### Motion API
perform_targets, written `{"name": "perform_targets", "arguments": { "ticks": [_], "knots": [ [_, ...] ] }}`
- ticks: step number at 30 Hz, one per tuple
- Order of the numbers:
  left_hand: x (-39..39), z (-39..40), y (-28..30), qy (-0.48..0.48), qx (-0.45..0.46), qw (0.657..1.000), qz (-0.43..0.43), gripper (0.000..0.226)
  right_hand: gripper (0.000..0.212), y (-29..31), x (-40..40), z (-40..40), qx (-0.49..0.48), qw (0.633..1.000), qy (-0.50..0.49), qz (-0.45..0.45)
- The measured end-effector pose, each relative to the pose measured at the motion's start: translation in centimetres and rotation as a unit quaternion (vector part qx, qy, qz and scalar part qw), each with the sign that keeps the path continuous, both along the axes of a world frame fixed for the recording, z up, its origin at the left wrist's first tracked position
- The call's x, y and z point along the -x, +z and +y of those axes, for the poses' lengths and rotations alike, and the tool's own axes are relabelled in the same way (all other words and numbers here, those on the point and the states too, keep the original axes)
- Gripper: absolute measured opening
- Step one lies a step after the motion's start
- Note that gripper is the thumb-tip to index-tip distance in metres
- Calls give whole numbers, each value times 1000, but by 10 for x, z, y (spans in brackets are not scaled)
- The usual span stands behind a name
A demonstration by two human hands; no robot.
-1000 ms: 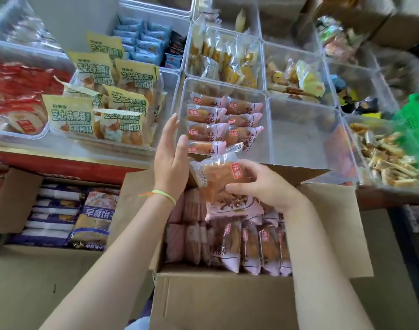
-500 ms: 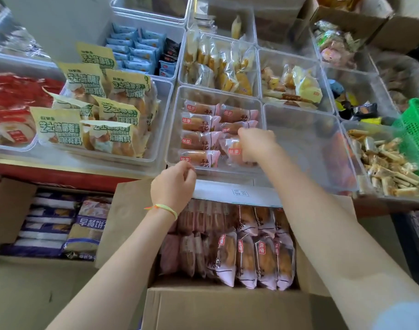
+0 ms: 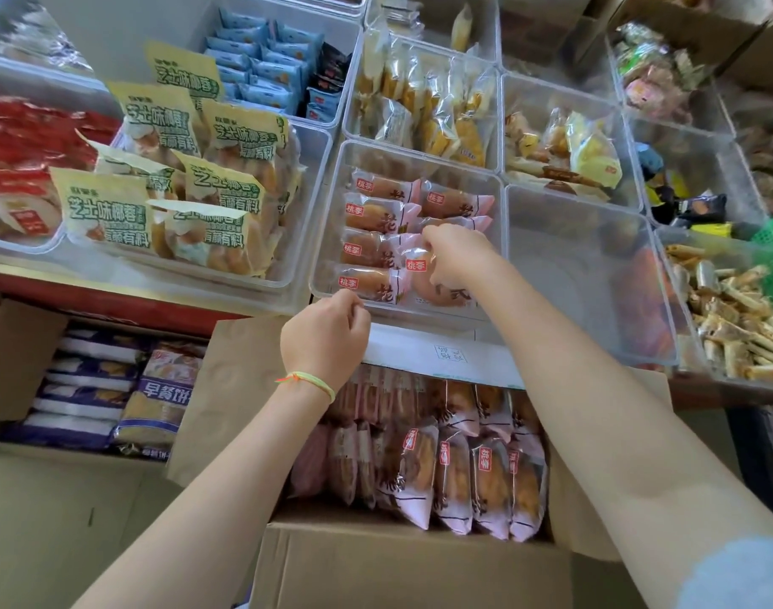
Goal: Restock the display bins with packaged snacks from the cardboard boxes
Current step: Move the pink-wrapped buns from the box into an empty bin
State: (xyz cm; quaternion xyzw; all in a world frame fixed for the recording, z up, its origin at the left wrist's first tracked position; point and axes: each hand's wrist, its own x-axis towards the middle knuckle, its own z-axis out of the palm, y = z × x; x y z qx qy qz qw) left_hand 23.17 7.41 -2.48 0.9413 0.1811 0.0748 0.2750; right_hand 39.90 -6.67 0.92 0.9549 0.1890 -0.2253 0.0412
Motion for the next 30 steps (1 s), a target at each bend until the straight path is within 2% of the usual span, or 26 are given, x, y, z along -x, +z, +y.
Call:
{"name": "perform_targets", "arguments": {
  "ticks": [4,8,11,15,19,22,25,30],
  "knots": [
    [-5,-2,0,-4,-30,998,-50,22,44,-9,3,-3,-26,1000,-9,2],
    [-7,-1,1,-5,-33,998,-60,22,51,-20,6,-21,-49,999,-8,18],
    [-5,-1,-2,-5,-30,998,-57,22,55,-32,13,-34,-15,1000,-11,19],
    [-2,-1,-5,-7,-46,997,-64,21,56,-34,16,-28,34,998,12,-46],
    [0,-2,-6,-14,-58,996,-69,20,37,-38,22,-19,26,999,-7,35],
    [0,-2,-5,-18,-62,996,-67,20,40,-35,26,-15,27,995,-23,91],
    [3,-1,-5,-27,-56,996,-62,21,32,-26,24,-10,7,995,-33,91],
    [8,-1,-1,-23,-50,997,-59,19,36,-31,32,-8,-6,991,-70,117]
  ]
}}
